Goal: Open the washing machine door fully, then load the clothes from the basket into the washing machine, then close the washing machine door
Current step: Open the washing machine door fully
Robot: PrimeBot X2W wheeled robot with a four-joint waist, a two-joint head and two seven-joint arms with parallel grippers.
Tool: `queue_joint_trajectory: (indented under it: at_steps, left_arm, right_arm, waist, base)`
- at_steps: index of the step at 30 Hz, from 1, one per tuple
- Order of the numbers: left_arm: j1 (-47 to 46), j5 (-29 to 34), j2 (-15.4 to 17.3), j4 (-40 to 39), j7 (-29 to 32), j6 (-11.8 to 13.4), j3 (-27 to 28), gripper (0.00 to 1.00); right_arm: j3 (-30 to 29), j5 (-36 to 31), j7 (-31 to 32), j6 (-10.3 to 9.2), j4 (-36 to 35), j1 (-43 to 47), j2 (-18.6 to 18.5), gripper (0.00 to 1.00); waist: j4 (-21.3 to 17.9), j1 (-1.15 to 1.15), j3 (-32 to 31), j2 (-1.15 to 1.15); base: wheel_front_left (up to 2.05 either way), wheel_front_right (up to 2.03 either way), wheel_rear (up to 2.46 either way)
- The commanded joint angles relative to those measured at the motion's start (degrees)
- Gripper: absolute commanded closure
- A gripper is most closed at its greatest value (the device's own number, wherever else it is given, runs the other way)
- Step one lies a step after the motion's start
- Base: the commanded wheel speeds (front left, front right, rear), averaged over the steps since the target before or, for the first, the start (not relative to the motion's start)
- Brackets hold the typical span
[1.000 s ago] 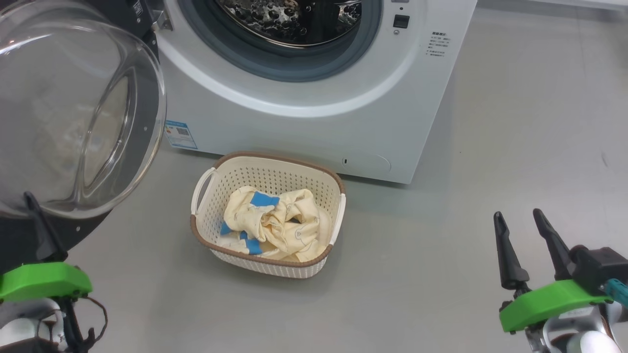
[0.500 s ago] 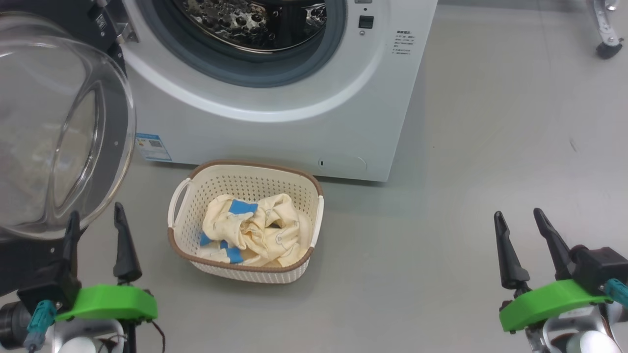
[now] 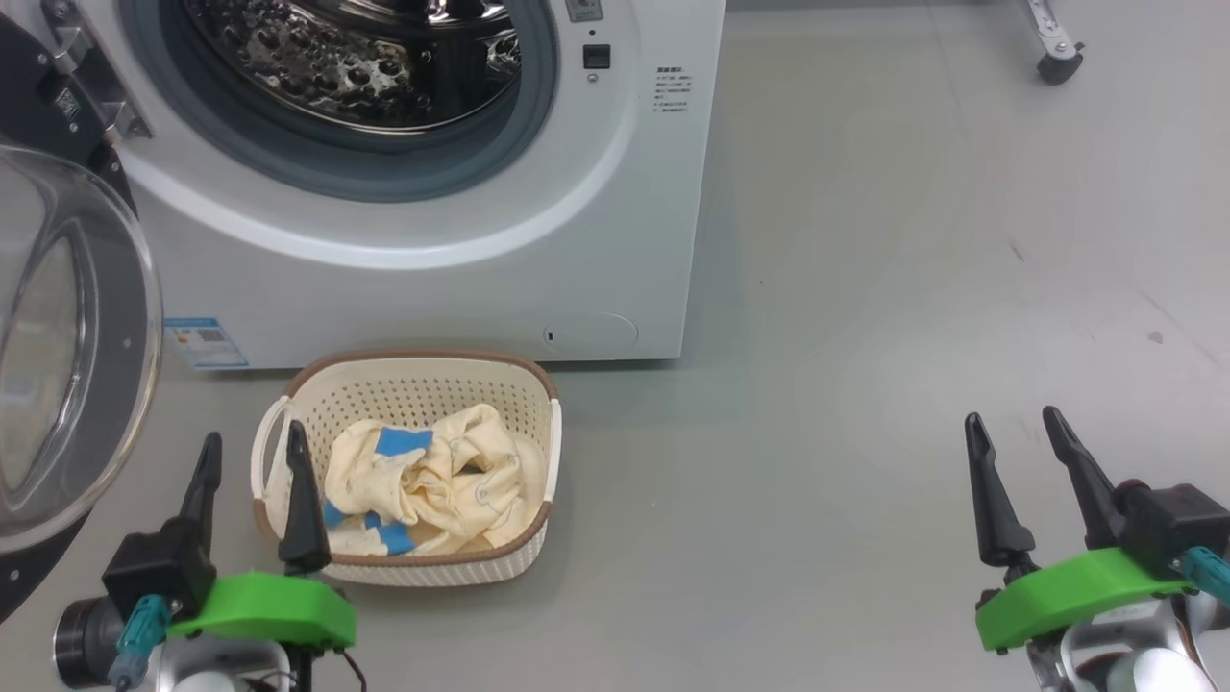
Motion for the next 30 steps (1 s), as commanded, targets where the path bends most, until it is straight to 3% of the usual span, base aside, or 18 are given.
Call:
queue_joint_trajectory:
  at_steps: [1,10,30]
  left_arm:
    - [-2.07,0.69,0.81,-1.58,0.0,0.06,2.0,0.0]
    - [-2.06,1.18,1.23,-0.99,0.86,0.34,0.93,0.0]
    - [-1.73,0.64,1.72,-1.2,2.01,0.77,-0.36,0.0]
  right_arm:
    - [1.25,-0.63,-0.14,0.1,-2.32,-1.97,-0.55,0.0]
    - [1.3,-0.44,0.13,0.1,-2.97,-1.4,-0.55,0.0]
    - [1.48,-0.22,-0.37,0.1,-2.28,-1.62,-0.55,0.0]
  waist:
    - [-0.84,0.0,-0.2,0.0]
    - [-3.16,0.0,-0.52,0.0]
    - [-3.48,0.0,-0.55,0.0]
  base:
    - [0.0,0.0,0.0]
    - [0.0,0.0,0.0]
    - [0.0,0.0,0.0]
